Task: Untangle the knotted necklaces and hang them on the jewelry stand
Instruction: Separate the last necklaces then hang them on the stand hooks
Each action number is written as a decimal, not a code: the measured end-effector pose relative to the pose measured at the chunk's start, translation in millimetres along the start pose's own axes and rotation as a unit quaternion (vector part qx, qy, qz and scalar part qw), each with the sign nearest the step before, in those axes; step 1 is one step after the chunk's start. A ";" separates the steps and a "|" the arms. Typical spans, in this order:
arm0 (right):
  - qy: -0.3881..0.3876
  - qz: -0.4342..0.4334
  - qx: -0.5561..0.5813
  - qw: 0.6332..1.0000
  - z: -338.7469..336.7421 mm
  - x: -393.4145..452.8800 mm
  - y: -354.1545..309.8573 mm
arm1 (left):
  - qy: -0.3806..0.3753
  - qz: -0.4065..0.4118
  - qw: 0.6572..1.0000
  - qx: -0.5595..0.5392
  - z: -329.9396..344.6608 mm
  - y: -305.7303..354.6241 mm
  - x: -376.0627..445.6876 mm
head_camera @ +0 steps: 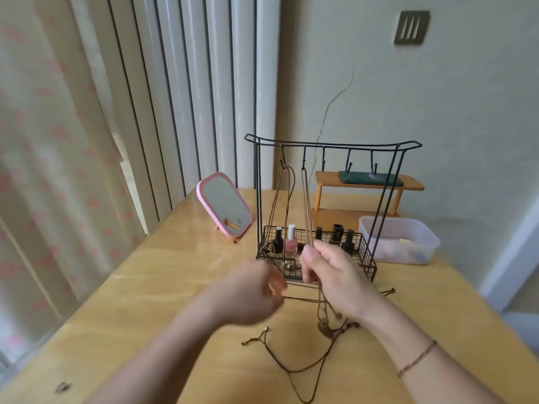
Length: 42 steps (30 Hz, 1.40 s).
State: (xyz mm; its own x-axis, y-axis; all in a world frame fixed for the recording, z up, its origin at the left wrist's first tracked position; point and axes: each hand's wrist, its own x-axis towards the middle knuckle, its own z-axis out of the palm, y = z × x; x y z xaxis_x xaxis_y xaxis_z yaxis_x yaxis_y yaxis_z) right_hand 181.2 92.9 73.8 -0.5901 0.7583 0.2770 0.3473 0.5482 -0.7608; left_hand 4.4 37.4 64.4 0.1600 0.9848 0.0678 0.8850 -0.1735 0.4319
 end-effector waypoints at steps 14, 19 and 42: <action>-0.144 0.002 0.251 0.957 1.5 -10.7 6.8 | 0.090 0.029 0.803 -0.589 -65.0 70.9 53.6; 0.047 -0.005 -0.064 0.997 -7.5 53.0 6.1 | 0.170 0.070 0.855 -0.485 -72.0 83.5 77.1; -0.103 0.078 -0.219 0.967 17.3 91.8 79.5 | 0.262 -0.073 0.922 -0.276 41.5 -10.5 129.0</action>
State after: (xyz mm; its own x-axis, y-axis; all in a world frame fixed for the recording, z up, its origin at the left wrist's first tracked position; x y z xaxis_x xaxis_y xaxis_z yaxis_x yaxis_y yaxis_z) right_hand 142.1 199.9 28.6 -0.6226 0.7822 0.0217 0.6930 0.5640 -0.4491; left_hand 33.9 165.9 31.3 -0.3054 0.8912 0.3353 0.5003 -0.1494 0.8529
